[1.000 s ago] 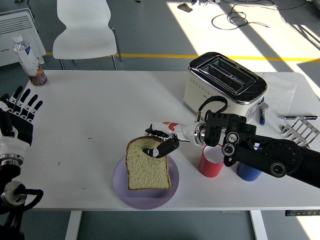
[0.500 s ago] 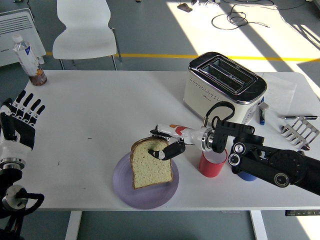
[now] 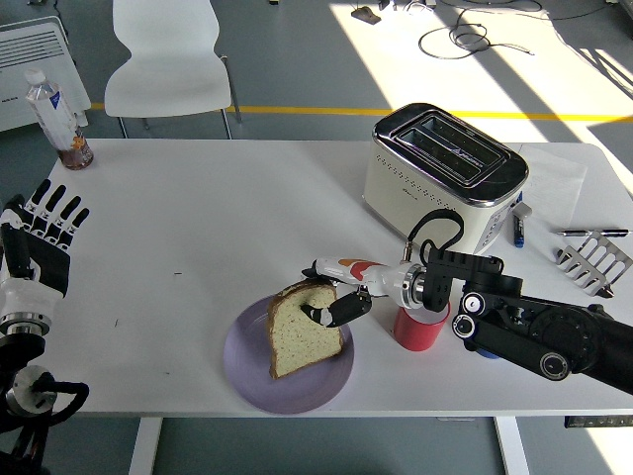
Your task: Push plate across desktop,pick up the break from the machine,place the break in the plate
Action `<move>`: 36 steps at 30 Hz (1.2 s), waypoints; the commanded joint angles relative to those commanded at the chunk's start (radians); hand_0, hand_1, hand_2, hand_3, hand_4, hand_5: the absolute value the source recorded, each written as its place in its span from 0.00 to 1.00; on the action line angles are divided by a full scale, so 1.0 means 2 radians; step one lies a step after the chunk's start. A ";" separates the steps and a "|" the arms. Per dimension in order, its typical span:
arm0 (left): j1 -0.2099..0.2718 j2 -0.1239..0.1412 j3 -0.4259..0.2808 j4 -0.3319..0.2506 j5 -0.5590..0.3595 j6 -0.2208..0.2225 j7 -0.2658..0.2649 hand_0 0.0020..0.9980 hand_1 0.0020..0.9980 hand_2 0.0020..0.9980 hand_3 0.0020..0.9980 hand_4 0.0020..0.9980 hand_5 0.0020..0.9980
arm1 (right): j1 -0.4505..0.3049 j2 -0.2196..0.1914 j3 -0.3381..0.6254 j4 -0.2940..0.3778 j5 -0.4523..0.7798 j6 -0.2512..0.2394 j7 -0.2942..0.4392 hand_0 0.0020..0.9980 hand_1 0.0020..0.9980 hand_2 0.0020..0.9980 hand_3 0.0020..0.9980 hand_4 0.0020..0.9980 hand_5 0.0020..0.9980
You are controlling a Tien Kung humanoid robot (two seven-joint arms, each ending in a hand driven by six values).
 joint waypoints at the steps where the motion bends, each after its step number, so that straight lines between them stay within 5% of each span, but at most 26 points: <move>1: 0.000 0.000 0.000 0.000 0.000 0.000 0.000 0.76 0.81 0.88 0.86 0.49 1.00 | 0.000 0.001 0.000 -0.002 0.001 0.000 0.000 0.57 0.62 0.68 0.72 0.43 0.26; 10: -0.002 -0.003 -0.003 0.000 -0.002 0.001 -0.004 0.76 0.80 0.87 0.86 0.49 1.00 | -0.002 0.010 0.001 -0.028 -0.007 0.003 0.006 0.64 0.69 0.76 0.80 0.47 0.27; 12: -0.002 -0.003 -0.003 0.000 -0.002 0.001 -0.004 0.76 0.80 0.87 0.86 0.49 1.00 | -0.003 0.011 0.004 -0.032 -0.013 -0.001 0.010 0.64 0.69 0.76 0.80 0.47 0.27; 13: -0.002 -0.004 -0.003 0.000 -0.002 0.001 -0.004 0.76 0.80 0.87 0.86 0.49 1.00 | -0.003 0.012 0.004 -0.033 -0.017 -0.004 0.011 0.73 0.75 0.83 0.85 0.50 0.26; 18: -0.003 -0.005 -0.004 -0.001 -0.003 0.001 -0.005 0.76 0.80 0.87 0.86 0.49 1.00 | -0.003 0.013 0.010 -0.039 -0.033 -0.030 0.021 0.73 0.75 0.83 0.85 0.50 0.26; 19: -0.004 -0.005 -0.004 -0.001 -0.003 0.001 -0.006 0.76 0.80 0.87 0.85 0.49 1.00 | -0.003 0.013 0.012 -0.040 -0.036 -0.035 0.024 0.77 0.78 0.91 0.91 0.52 0.26; 26: -0.006 -0.006 -0.006 0.000 -0.003 0.001 -0.006 0.76 0.80 0.87 0.85 0.49 1.00 | -0.001 0.012 0.028 -0.038 -0.040 -0.065 0.035 0.78 0.79 0.91 0.90 0.52 0.26; 36: -0.007 -0.006 -0.012 -0.001 -0.002 0.001 -0.005 0.75 0.80 0.87 0.85 0.49 1.00 | -0.012 0.000 0.067 -0.009 -0.032 -0.071 0.040 0.77 0.79 0.88 0.88 0.54 0.28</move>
